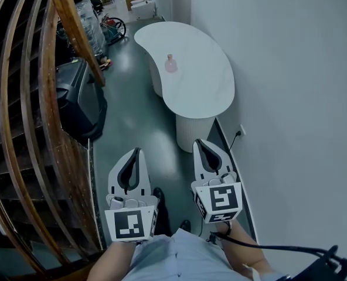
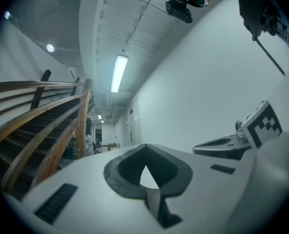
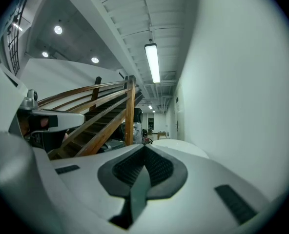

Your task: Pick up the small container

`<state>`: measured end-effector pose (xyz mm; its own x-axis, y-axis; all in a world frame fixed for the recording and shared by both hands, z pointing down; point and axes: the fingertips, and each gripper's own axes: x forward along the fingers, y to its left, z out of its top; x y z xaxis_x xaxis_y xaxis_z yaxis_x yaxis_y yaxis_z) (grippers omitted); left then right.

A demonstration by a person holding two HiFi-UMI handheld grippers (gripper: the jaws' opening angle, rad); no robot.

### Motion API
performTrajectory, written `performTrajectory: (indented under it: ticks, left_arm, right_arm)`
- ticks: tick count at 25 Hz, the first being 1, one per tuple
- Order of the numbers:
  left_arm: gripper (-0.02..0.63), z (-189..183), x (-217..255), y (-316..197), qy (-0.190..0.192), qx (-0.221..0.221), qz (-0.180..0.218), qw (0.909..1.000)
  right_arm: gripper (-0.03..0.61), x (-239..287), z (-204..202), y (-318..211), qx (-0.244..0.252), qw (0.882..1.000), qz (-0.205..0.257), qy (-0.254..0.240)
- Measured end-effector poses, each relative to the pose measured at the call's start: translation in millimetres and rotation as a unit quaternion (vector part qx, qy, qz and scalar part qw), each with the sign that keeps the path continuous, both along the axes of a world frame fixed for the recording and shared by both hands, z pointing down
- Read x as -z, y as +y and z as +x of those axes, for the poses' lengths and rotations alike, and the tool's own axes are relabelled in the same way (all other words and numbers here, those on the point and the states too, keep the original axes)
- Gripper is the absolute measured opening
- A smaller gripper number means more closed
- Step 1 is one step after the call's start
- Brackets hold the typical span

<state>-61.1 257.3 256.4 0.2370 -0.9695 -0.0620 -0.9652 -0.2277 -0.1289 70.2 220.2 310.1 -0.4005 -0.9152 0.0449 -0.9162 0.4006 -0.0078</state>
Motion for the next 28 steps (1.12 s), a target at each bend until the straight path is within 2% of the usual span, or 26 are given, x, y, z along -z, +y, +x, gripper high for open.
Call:
performTrajectory:
  ticks: [3,8,11,16,19,22,24,28]
  left_arm:
    - [-0.002,-11,-4,-28,-0.002,-0.004,-0.005,1.0000]
    - [-0.001,-29,-6,-91,0.023,-0.008,-0.012,0.9996]
    - [-0.002,-45,0,-129,-0.004,-0.021,0.004,0.9998]
    - [-0.002,-64,20,-180,0.029,-0.032,0.012,0.9990]
    - [-0.002,-74,25,-201,0.019,-0.038,0.024,0.9988]
    - [-0.002,-74,20,-211,0.023,-0.046,0.025,0.9984]
    - [-0.002,-75,13,-219,0.003,-0.053,0.027,0.9983]
    - [-0.002,-74,5,-239,0.003,-0.058,0.014,0.9982]
  right_arm:
    - [0.002,-3,-9,-28,-0.005,1.000,-0.006,0.001]
    - [0.002,-4,-25,-92,-0.014,1.000,-0.006,0.006]
    - [0.002,5,-37,-128,-0.022,1.000,0.001,0.008]
    - [0.002,24,-56,-178,-0.040,0.999,0.016,0.011]
    - [0.002,27,-66,-195,-0.043,0.999,0.021,0.014]
    - [0.002,24,-67,-205,-0.047,0.999,0.022,0.017]
    - [0.002,22,-66,-212,-0.051,0.998,0.020,0.017]
    - [0.002,16,-64,-230,-0.057,0.998,0.012,0.018]
